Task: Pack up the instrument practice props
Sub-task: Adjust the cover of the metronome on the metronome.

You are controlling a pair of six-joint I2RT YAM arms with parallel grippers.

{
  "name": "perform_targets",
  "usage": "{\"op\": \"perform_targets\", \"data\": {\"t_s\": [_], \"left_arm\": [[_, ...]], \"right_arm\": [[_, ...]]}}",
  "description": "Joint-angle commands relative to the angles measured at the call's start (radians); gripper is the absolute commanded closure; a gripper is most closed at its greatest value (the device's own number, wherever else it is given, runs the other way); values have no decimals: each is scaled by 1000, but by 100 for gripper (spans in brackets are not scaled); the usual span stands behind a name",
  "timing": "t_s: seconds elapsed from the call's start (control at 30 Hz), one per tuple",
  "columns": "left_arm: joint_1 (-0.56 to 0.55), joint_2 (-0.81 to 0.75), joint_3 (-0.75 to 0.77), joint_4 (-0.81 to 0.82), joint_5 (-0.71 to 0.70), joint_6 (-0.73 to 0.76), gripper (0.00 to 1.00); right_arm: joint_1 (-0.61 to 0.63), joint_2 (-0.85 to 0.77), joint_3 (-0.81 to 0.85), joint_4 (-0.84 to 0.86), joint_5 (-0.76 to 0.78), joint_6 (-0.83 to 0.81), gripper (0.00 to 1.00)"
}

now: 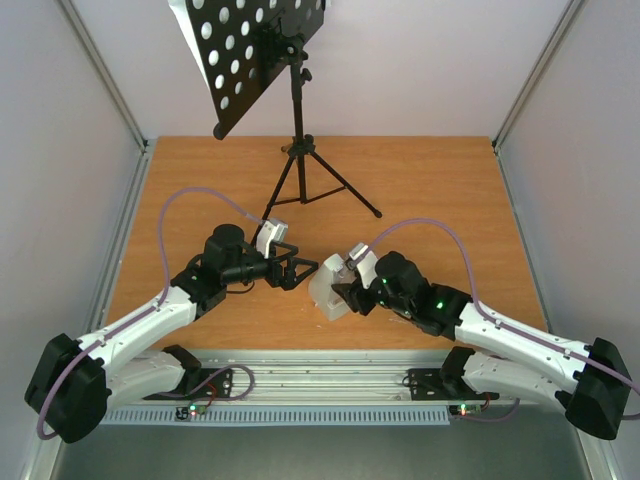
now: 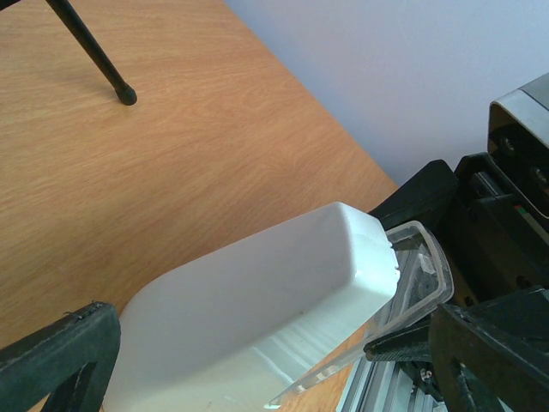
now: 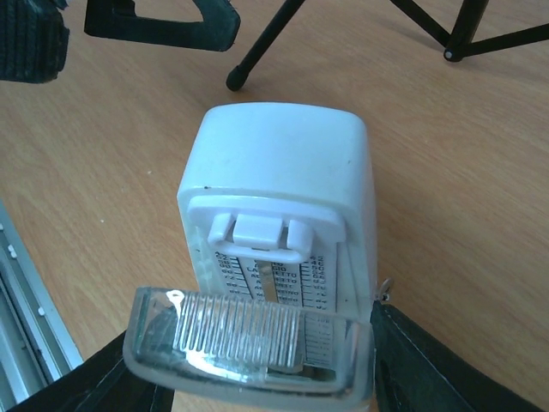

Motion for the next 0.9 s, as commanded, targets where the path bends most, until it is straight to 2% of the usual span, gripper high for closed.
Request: {"op": "perform_targets", "data": {"t_s": [0.0,0.87], "left_arm": [[6,-2,28,33,4,16,1],[6,-3,28,28,2,20,1]], "right_arm": [[-15,3,11,28,-52,-23,48],[-31,46,-51,75,-87,-44,46]]}}
